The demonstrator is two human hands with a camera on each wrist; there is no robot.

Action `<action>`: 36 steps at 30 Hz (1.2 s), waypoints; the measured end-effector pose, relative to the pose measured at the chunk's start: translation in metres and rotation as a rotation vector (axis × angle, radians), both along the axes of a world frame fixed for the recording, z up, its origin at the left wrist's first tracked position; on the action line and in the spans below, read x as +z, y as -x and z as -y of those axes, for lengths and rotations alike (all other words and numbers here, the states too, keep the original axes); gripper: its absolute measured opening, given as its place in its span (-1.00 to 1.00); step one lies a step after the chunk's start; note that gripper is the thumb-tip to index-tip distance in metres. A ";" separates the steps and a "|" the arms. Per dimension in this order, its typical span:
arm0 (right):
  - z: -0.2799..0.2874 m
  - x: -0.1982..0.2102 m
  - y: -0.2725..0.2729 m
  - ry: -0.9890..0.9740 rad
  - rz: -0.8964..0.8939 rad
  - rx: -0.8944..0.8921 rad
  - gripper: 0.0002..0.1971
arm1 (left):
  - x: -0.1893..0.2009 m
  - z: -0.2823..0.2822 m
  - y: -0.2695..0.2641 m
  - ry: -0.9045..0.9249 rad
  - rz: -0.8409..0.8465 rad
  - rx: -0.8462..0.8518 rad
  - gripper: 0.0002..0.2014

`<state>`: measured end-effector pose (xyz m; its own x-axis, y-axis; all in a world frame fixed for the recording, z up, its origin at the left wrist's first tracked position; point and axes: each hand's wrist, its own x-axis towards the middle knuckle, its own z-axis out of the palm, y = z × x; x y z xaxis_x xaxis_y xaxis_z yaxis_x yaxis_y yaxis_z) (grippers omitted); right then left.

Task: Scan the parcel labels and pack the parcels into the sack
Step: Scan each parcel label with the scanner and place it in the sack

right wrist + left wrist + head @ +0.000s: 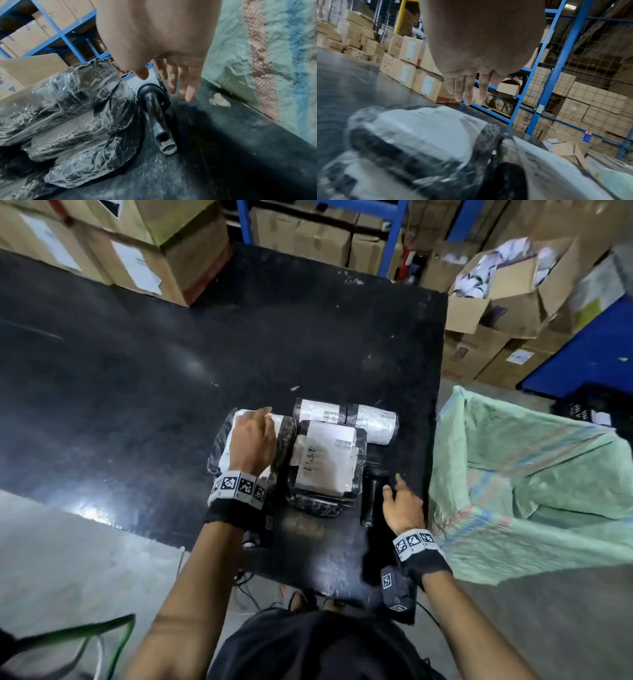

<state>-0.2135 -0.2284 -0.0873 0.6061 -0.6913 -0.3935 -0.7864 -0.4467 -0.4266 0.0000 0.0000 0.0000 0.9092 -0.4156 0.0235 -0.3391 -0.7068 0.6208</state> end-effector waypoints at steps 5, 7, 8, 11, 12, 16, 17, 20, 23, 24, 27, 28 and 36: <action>-0.012 -0.002 -0.004 -0.048 0.076 -0.100 -0.38 | -0.031 -0.053 0.001 0.010 -0.030 0.156 -0.37; -0.019 0.002 -0.008 -0.100 0.107 -0.119 -0.40 | -0.044 -0.069 -0.002 0.023 -0.072 0.156 -0.31; -0.021 0.002 -0.010 -0.111 0.129 -0.128 -0.41 | -0.051 -0.076 -0.003 0.034 -0.100 0.160 -0.33; -0.028 0.003 -0.014 -0.159 0.194 -0.175 -0.45 | -0.064 -0.089 -0.001 0.029 -0.222 0.159 -0.42; -0.029 0.000 -0.015 -0.168 0.211 -0.195 -0.45 | -0.065 -0.092 0.001 0.045 -0.244 0.146 -0.41; -0.025 -0.018 -0.021 -0.213 0.279 -0.240 -0.43 | -0.073 -0.104 -0.002 0.203 -0.257 0.099 -0.31; -0.025 -0.021 -0.022 -0.226 0.291 -0.254 -0.43 | -0.076 -0.105 -0.004 0.255 -0.282 0.107 -0.31; -0.025 -0.028 -0.028 -0.260 0.331 -0.291 -0.40 | -0.076 -0.106 -0.007 0.399 -0.360 0.133 -0.32; -0.025 -0.035 -0.034 -0.281 0.394 -0.333 -0.40 | -0.080 -0.109 -0.013 0.446 -0.391 0.140 -0.25; -0.025 -0.038 -0.036 -0.295 0.414 -0.348 -0.41 | -0.081 -0.109 -0.016 0.450 -0.402 0.142 -0.21; -0.027 -0.043 -0.039 -0.329 0.457 -0.380 -0.42 | -0.083 -0.110 -0.019 0.486 -0.452 0.136 -0.09; -0.028 -0.044 -0.040 -0.337 0.469 -0.389 -0.43 | -0.084 -0.110 -0.020 0.516 -0.476 0.124 -0.05; -0.020 -0.050 -0.038 -0.362 0.451 -0.375 -0.43 | -0.084 -0.106 -0.019 0.513 -0.465 0.045 -0.01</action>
<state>-0.1754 -0.2081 -0.1370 0.5103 -0.7586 -0.4050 -0.5708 0.0535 -0.8193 0.0192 0.1062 -0.0845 0.8888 -0.4174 -0.1892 0.0657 -0.2924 0.9540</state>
